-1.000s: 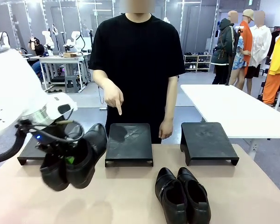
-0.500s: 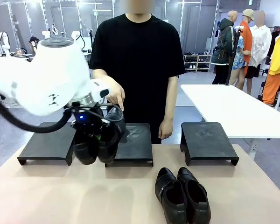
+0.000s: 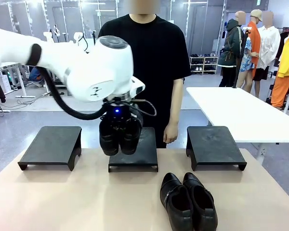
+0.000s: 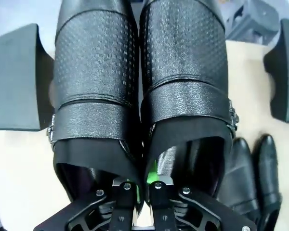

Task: Place the shoes on the stand as instructed by the person.
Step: Pick up one pair of Shoes and place it on the Shoes Stand indicated by the person.

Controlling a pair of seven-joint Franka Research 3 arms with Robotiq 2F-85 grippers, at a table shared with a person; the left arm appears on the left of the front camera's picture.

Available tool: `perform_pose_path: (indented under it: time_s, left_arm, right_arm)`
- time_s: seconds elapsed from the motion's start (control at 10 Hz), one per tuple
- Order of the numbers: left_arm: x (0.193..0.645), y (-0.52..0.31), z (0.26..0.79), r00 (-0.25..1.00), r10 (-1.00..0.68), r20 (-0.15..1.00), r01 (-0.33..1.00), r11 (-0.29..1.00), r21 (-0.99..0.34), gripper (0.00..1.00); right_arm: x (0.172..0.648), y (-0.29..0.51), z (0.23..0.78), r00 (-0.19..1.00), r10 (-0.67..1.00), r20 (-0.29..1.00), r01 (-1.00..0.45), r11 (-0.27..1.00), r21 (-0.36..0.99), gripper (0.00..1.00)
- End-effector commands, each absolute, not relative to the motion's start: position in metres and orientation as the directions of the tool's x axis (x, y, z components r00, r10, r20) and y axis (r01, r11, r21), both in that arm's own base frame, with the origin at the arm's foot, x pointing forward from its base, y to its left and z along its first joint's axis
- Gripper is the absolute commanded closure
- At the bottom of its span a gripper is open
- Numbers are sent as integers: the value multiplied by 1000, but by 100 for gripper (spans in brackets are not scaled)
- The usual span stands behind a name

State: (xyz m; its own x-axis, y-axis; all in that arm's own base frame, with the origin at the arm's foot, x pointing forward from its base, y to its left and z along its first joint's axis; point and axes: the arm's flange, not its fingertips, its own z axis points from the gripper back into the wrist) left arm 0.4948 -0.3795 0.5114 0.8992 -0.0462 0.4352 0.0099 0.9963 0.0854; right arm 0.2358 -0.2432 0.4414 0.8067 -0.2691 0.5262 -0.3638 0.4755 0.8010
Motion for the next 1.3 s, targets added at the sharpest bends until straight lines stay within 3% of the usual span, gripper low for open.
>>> perform_pose_path:
  time_s: [0.0, 0.5, 1.2]
  left_arm:
    - [527, -416, 514, 901, 3, 433, -50, 994, 96, 93]
    - [567, -423, 461, 893, -49, 448, 21, 998, 67, 93]
    - [586, -415, 429, 891, -70, 449, 37, 996, 83, 93]
  right_arm:
    - [236, -244, 442, 792, -270, 547, -387, 470, 793, 0]
    - [236, -244, 442, 792, -270, 547, -387, 470, 793, 0]
    - [236, -244, 442, 792, -270, 547, -387, 470, 793, 0]
